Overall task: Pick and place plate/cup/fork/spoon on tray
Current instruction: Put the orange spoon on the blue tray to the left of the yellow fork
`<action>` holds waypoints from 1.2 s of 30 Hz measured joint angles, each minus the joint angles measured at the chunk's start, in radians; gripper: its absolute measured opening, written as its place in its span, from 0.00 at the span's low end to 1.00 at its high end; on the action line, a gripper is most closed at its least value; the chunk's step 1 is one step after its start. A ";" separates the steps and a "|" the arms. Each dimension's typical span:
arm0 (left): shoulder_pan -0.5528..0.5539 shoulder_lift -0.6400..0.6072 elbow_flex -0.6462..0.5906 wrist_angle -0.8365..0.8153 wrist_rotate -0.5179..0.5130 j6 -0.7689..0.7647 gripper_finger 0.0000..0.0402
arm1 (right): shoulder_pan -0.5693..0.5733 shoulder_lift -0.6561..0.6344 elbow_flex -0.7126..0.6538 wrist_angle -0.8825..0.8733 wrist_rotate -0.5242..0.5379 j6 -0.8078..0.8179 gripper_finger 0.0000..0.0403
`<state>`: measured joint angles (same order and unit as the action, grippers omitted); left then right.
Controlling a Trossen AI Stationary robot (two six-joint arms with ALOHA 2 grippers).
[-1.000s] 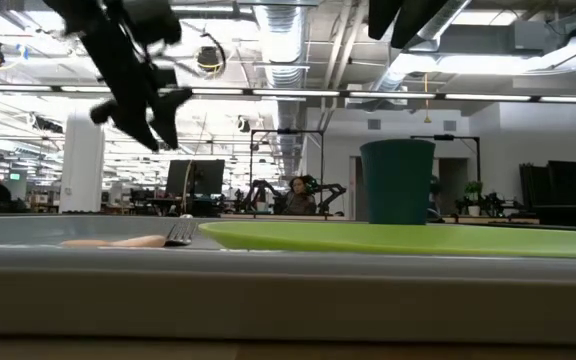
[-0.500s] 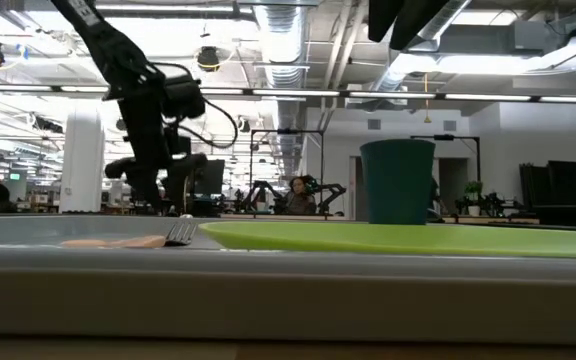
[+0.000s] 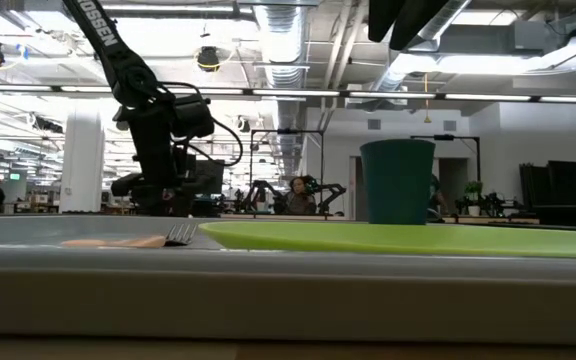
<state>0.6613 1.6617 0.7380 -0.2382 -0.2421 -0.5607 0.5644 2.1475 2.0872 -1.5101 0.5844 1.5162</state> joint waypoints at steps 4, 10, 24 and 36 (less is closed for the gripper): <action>-0.001 0.002 0.000 0.006 -0.007 -0.008 0.33 | 0.000 0.000 0.000 0.000 0.000 -0.004 0.32; -0.006 0.007 -0.001 0.012 -0.014 -0.009 0.03 | 0.000 0.000 0.000 0.000 0.000 -0.006 0.32; -0.026 -0.071 -0.010 -0.036 0.048 0.027 0.00 | -0.005 0.000 0.000 0.011 0.000 -0.006 0.32; -0.167 -0.352 -0.007 -0.137 0.021 0.022 0.00 | -0.051 -0.001 0.000 0.068 0.111 -0.010 0.32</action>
<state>0.4943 1.3096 0.7309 -0.3749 -0.2209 -0.5391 0.5135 2.1461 2.0876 -1.4419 0.6958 1.5059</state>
